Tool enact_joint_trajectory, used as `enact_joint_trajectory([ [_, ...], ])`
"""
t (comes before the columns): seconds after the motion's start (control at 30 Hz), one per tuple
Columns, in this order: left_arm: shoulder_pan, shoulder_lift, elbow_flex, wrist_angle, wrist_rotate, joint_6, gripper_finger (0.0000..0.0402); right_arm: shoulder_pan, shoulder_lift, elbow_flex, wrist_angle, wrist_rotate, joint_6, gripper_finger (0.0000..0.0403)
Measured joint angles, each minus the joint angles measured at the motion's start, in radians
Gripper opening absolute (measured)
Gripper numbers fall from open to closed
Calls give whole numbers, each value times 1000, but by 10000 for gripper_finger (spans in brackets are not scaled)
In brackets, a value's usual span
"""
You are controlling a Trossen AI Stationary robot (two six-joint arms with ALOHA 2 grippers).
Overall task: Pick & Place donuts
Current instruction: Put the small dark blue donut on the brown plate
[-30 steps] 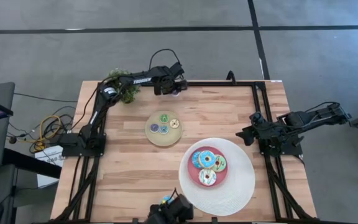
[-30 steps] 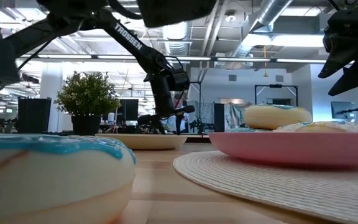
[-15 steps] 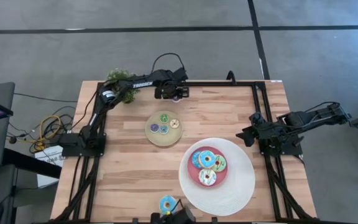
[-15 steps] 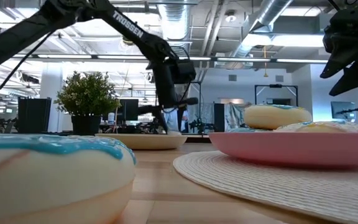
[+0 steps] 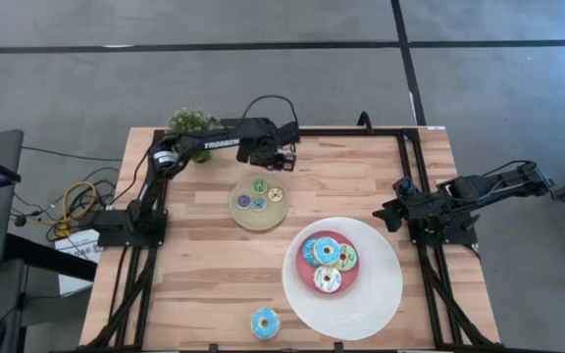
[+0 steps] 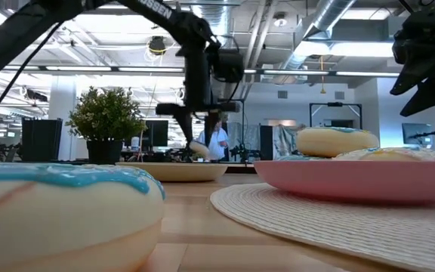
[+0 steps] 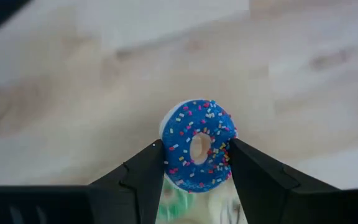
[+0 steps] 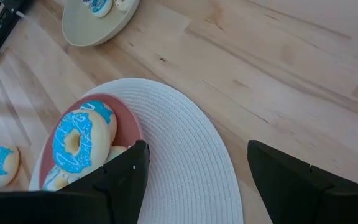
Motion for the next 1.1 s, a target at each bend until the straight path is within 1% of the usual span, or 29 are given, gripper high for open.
enact_joint_trajectory([
  [0.27,-135,-26,0,-85,-18,-52,169,0,0,0,0,-38,-31,260],
  [0.5,-247,-27,-10,-135,-31,-168,169,0,0,0,1,-52,-58,260],
  [0.67,-309,-27,-10,-138,-67,-238,169,0,0,0,1,-77,-83,260],
  [0.77,-331,-26,-27,-127,-90,-267,169,0,0,0,1,-80,-84,260],
  [0.87,-344,-20,-63,-119,-84,-303,169,0,0,0,1,-89,-99,260],
  [0.93,-351,-21,-95,-85,-85,-328,169,0,0,0,1,-99,-101,260],
  [1.03,-354,-20,-119,-64,-64,-349,169,0,0,0,1,-101,-102,260],
  [1.1,-354,-22,-135,-15,-60,-346,169,0,0,0,1,-101,-105,260],
])
